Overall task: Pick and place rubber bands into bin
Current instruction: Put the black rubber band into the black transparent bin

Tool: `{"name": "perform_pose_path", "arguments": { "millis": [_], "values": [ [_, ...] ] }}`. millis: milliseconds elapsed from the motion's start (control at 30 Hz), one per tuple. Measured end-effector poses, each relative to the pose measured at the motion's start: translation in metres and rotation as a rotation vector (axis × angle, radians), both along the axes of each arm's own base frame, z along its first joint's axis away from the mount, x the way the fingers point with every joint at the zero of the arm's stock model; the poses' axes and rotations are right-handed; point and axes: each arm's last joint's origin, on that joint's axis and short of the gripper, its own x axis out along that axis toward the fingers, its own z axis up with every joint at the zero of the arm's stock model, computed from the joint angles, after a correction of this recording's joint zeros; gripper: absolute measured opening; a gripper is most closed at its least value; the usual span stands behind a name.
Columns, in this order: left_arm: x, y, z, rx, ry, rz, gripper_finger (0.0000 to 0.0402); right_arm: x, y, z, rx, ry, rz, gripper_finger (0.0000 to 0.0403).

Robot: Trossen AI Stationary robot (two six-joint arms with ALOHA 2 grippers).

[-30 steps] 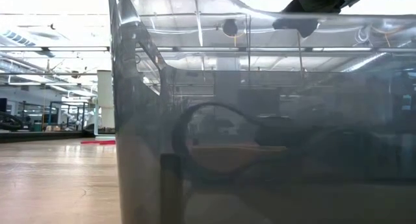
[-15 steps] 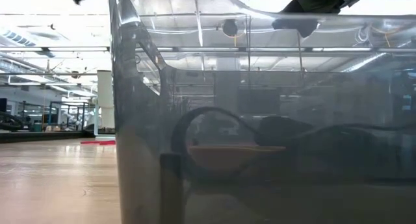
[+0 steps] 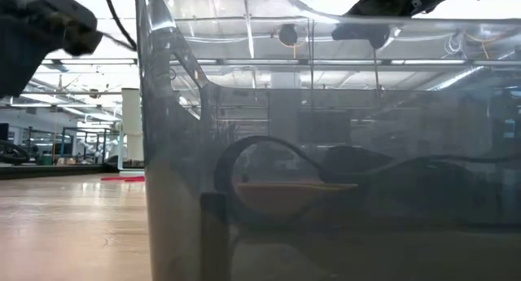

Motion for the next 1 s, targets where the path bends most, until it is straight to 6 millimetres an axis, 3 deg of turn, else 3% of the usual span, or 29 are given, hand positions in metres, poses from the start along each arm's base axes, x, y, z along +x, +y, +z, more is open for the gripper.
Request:
{"name": "perform_pose_path", "arguments": {
  "millis": [167, 367, 700, 1000],
  "values": [
    [-0.007, 0.002, -0.032, -0.027, 0.011, 0.027, 0.0134, 0.002, -0.007, 0.004, 0.006, -0.047, -0.034, 0.0141],
    [-0.013, 0.004, -0.055, -0.042, 0.023, 0.084, 0.0134, 0.003, -0.012, 0.006, 0.009, -0.069, -0.055, 0.0141],
    [-0.019, 0.005, -0.069, -0.077, 0.06, 0.127, 0.0134, 0.003, -0.013, 0.006, 0.006, -0.069, -0.054, 0.0141],
    [-0.019, 0.004, -0.069, -0.077, 0.064, 0.145, 0.0134, 0.003, -0.013, 0.006, 0.005, -0.069, -0.054, 0.0141]
  ]
}}
